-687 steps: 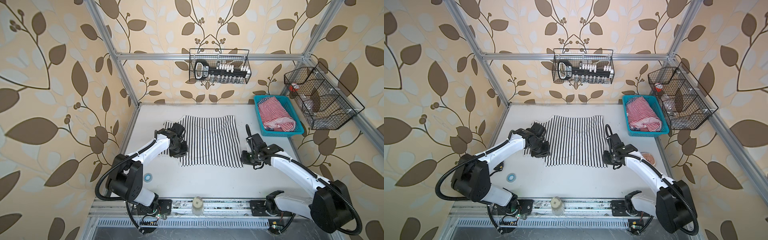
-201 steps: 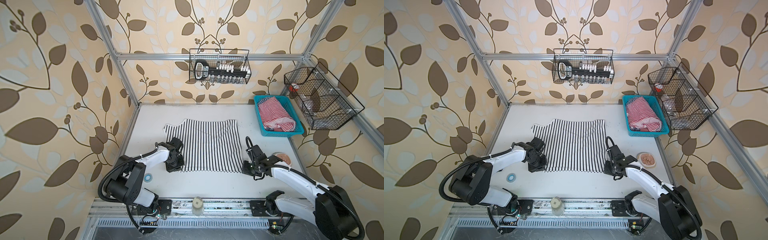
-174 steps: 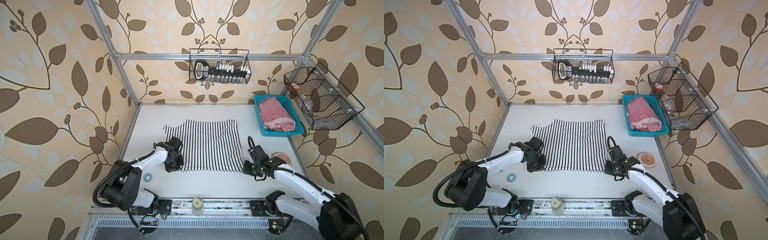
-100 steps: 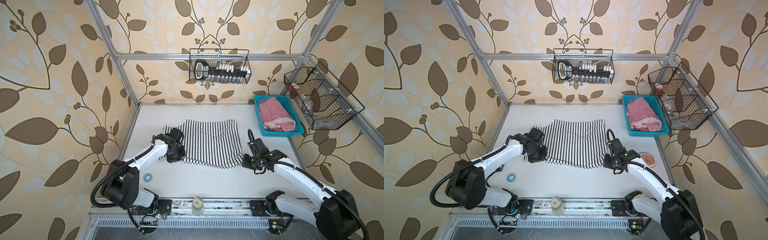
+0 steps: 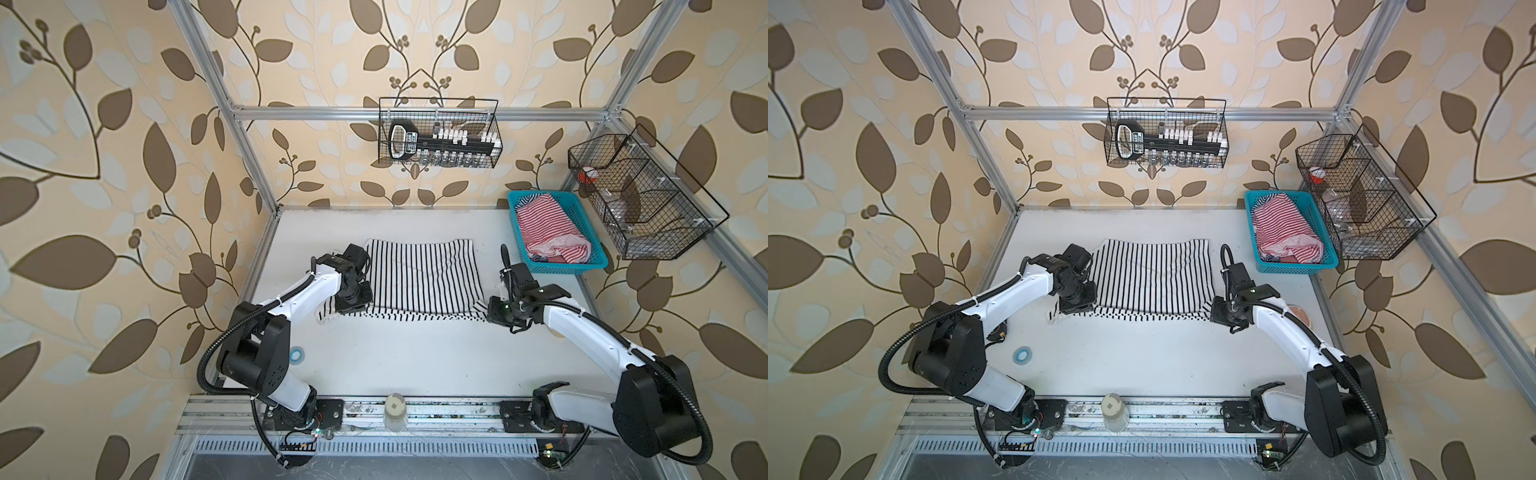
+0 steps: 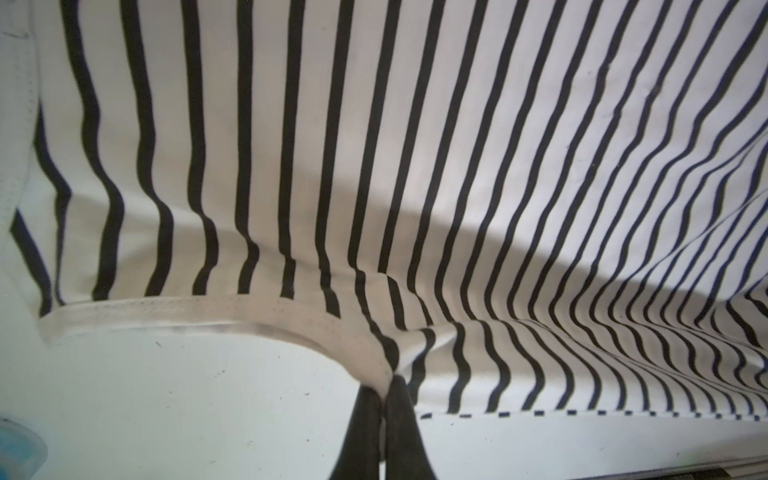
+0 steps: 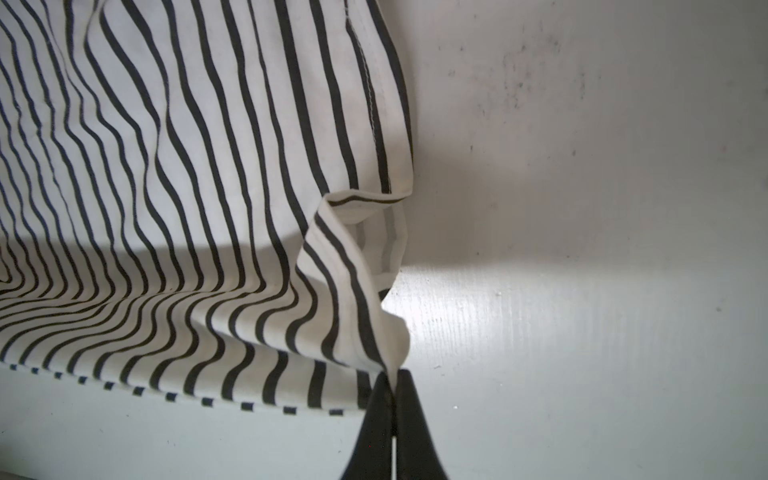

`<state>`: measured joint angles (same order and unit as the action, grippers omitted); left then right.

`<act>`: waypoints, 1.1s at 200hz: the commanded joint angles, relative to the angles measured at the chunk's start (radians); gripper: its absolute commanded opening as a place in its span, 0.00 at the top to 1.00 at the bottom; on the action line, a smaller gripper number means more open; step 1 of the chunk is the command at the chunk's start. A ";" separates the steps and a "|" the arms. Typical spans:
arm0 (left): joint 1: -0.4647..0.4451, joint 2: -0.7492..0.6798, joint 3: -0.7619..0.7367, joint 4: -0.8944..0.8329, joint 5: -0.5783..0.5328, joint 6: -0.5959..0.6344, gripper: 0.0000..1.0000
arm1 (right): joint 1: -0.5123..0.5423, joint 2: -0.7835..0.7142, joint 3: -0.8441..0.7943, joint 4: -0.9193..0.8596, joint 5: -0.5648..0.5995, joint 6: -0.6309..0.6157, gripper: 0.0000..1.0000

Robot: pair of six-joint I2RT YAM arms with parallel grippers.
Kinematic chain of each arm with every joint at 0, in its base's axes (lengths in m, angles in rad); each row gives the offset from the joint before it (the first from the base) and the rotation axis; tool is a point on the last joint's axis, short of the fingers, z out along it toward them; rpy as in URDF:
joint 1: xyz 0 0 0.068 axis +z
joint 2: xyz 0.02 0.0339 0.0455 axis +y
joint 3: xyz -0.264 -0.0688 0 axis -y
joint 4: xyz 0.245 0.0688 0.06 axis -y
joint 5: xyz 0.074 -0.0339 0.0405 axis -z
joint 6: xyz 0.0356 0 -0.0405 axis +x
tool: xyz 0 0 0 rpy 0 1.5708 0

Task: Fold and stack the tank tops
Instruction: 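Lift the near hem with both grippers and fold it toward the far edge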

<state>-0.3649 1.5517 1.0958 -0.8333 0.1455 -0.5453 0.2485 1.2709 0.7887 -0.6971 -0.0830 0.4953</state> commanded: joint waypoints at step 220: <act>0.081 0.340 0.358 -0.075 0.018 0.107 1.00 | -0.086 0.438 0.371 -0.090 -0.059 -0.178 0.98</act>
<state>-0.2989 1.8721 1.4082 -0.8814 0.1474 -0.4549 0.1696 1.6669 1.1145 -0.7639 -0.1326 0.3454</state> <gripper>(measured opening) 0.048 0.049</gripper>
